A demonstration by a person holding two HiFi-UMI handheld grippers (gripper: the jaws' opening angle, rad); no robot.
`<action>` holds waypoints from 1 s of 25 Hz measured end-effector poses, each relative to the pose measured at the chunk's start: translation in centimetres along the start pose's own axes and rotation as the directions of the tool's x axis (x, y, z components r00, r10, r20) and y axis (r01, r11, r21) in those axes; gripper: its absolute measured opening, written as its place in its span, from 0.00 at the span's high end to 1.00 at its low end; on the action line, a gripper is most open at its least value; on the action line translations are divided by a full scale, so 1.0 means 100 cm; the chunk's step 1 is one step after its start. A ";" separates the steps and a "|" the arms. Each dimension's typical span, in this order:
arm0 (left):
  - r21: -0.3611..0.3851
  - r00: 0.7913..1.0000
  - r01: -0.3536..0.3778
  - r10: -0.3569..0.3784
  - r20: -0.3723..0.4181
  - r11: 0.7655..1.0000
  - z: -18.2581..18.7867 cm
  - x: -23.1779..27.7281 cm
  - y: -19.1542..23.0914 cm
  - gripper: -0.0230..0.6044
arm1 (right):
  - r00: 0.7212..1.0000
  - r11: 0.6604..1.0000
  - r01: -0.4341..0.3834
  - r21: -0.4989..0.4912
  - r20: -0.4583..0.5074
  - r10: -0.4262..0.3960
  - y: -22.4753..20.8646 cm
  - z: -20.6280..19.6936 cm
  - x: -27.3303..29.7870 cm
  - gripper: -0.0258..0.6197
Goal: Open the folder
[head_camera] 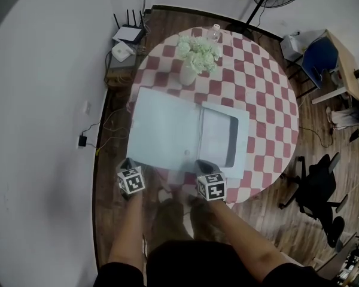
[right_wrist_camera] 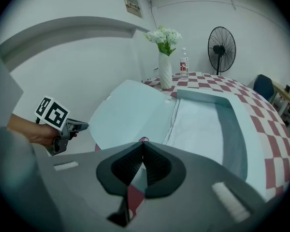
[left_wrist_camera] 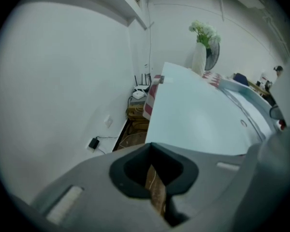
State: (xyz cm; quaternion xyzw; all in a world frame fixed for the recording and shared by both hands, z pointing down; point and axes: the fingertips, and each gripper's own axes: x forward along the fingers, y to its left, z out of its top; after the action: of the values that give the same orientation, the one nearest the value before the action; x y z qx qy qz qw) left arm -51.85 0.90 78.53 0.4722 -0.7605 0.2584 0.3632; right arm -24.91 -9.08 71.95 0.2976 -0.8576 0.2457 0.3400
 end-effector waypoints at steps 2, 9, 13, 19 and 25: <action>-0.029 1.000 -0.001 0.001 0.007 1.000 0.003 -0.008 0.000 0.96 | 1.000 1.000 -0.006 0.001 0.012 0.006 -0.002 0.008 -0.007 0.96; -0.099 0.995 0.010 0.000 0.101 0.995 0.030 -0.066 -0.005 0.96 | 0.995 0.999 -0.031 -0.016 0.095 0.032 -0.007 0.040 -0.050 0.96; -0.107 0.982 0.034 -0.013 0.190 0.994 0.050 -0.107 -0.022 0.96 | 0.996 1.000 -0.026 -0.009 0.089 0.026 -0.019 0.043 -0.073 0.96; -0.116 0.949 0.112 -0.072 0.306 0.987 0.076 -0.174 -0.066 0.96 | 0.990 0.999 -0.035 -0.014 0.136 0.036 -0.035 0.053 -0.114 0.96; -0.138 0.919 0.218 -0.155 0.362 0.966 0.084 -0.225 -0.132 0.96 | 0.983 0.999 -0.032 -0.002 0.180 0.032 -0.055 0.066 -0.140 0.96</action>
State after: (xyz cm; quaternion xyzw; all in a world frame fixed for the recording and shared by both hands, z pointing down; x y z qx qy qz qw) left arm -35.95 1.12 56.18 0.5472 -0.7838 0.0667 0.2860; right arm -15.80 -12.20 58.69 0.3051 -0.8893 0.2236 0.2570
